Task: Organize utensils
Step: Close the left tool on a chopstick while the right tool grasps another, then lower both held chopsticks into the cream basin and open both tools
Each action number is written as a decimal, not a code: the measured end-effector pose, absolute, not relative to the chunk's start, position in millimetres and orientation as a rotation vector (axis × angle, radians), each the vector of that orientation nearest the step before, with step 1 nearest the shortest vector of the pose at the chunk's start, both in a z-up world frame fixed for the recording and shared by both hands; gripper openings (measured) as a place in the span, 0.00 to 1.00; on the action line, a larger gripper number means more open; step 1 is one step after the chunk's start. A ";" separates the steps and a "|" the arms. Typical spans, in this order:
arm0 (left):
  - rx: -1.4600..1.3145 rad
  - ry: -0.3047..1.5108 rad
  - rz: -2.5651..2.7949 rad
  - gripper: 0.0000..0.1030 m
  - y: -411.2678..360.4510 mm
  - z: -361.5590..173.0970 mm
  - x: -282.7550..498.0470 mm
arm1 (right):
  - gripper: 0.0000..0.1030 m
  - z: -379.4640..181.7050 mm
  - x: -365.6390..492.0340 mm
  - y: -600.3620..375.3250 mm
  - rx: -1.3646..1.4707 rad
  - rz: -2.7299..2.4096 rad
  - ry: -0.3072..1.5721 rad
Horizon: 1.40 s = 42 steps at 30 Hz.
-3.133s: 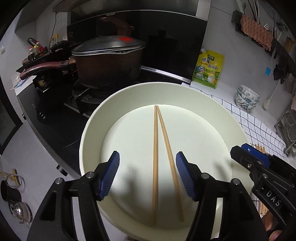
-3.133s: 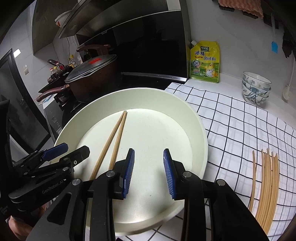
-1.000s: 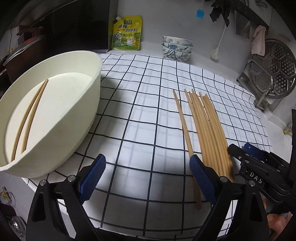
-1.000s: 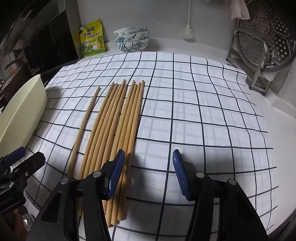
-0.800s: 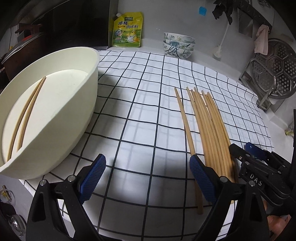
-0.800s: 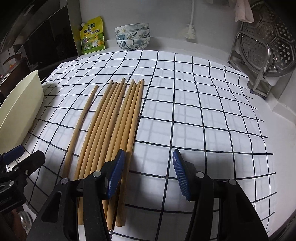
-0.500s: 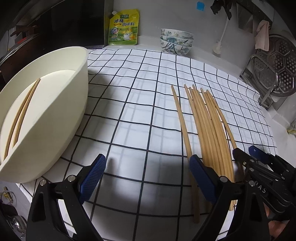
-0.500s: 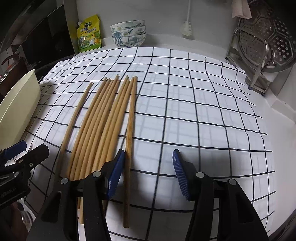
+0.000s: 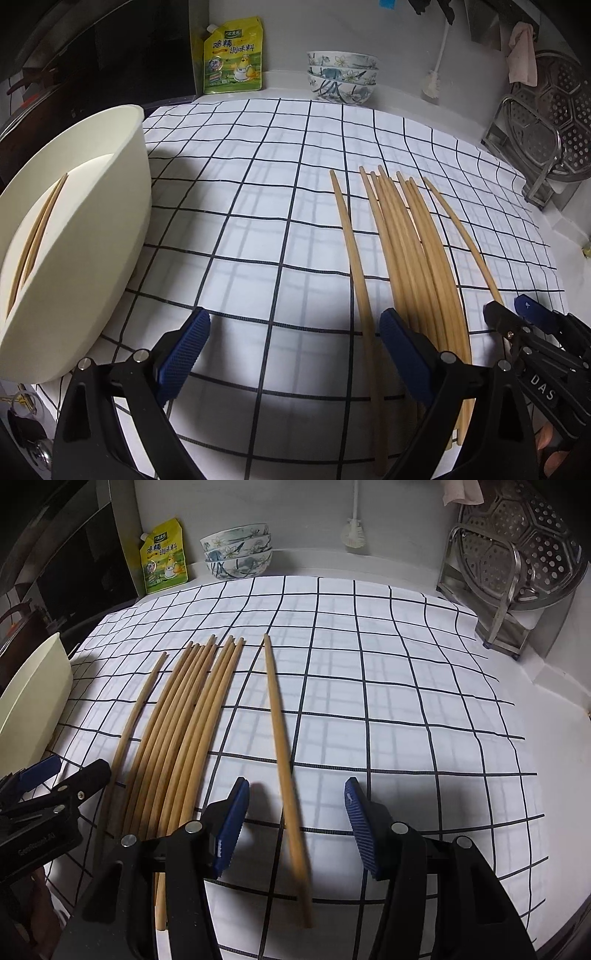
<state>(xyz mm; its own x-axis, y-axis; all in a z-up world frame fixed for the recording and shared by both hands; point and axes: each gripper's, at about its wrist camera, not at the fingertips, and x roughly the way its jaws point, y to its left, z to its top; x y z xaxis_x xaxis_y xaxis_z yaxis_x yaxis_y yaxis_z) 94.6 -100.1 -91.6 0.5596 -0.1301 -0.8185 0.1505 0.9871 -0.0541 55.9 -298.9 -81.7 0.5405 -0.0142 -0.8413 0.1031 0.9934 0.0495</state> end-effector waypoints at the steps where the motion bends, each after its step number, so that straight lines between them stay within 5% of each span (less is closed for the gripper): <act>1: 0.030 0.971 -0.164 0.89 -101.9 -93.8 95.1 | 0.50 -81.6 56.2 -298.4 0.095 -0.071 0.997; 8: 0.082 0.951 -0.158 0.86 -108.7 -97.8 92.6 | 0.50 -82.7 60.2 -300.8 0.070 -0.109 0.986; 11: 0.093 0.939 -0.172 0.75 -112.5 -95.7 92.1 | 0.50 -82.8 62.6 -303.0 0.064 -0.119 0.981; 15: 0.088 0.936 -0.196 0.49 -117.2 -92.4 91.7 | 0.49 -83.3 68.0 -300.4 0.055 -0.104 0.978; 17: 0.091 0.932 -0.210 0.33 -119.9 -91.1 91.4 | 0.38 -82.6 69.3 -295.8 0.056 -0.068 0.979; 19: 0.083 0.935 -0.227 0.11 -120.8 -90.0 91.5 | 0.15 -81.8 68.9 -289.4 0.030 -0.059 0.976; 20: 0.077 0.939 -0.234 0.07 -120.8 -89.9 91.6 | 0.07 -81.6 68.1 -287.1 0.022 -0.057 0.975; 42: -0.045 0.824 -0.283 0.07 -50.0 -18.7 63.7 | 0.06 -4.5 38.4 -232.6 0.181 0.085 0.813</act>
